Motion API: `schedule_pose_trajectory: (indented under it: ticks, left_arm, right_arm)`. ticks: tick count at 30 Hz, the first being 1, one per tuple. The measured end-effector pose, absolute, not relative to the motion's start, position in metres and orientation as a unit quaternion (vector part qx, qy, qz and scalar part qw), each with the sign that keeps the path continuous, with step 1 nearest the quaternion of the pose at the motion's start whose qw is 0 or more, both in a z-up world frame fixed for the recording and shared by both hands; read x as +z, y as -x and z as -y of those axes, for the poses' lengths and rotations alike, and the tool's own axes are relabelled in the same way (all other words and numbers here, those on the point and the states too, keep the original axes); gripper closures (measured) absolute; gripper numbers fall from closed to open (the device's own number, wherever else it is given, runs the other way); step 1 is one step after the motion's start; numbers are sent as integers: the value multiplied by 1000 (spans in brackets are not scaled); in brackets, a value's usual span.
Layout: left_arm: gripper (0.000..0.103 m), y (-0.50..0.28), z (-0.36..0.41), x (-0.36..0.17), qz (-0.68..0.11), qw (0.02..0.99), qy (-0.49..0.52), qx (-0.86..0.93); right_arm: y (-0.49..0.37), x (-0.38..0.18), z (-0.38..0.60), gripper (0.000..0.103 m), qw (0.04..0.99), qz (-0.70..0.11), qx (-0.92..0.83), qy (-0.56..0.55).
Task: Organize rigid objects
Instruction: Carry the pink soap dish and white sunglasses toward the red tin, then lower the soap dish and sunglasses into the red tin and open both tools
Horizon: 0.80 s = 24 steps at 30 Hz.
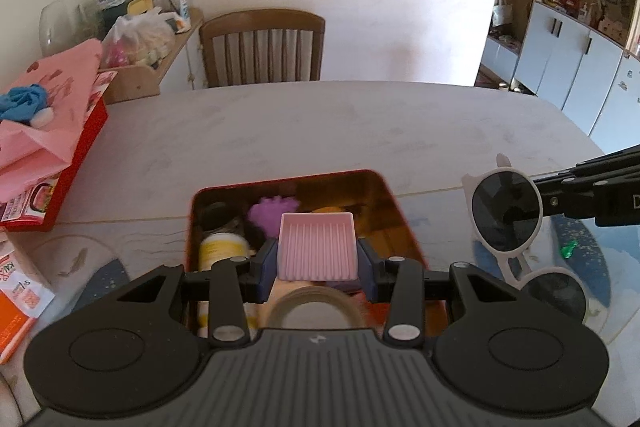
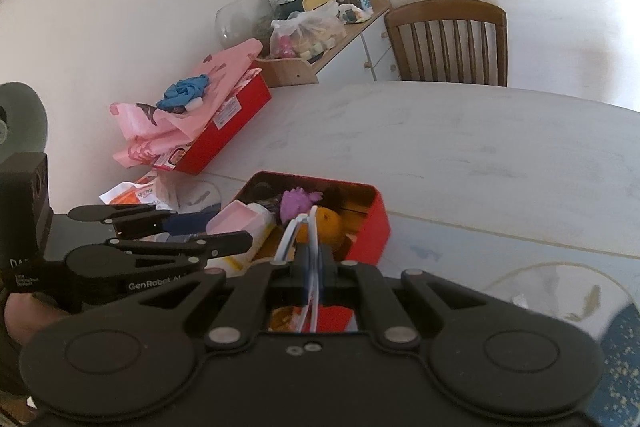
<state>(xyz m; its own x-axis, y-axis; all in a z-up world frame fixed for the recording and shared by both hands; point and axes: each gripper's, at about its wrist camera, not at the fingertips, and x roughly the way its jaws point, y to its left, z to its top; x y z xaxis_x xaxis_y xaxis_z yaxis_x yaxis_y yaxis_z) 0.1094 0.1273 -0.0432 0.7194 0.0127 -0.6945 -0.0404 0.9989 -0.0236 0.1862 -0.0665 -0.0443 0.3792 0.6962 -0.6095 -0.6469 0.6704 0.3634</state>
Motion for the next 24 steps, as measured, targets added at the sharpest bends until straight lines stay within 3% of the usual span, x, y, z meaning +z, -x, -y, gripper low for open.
schedule_pose_trajectory:
  ticks: [24]
  left_arm:
    - [63,-146,-166,-87,-415,910,0,-16]
  right_arm:
    - [-226,-96,-17,99,828,-418,375,-3]
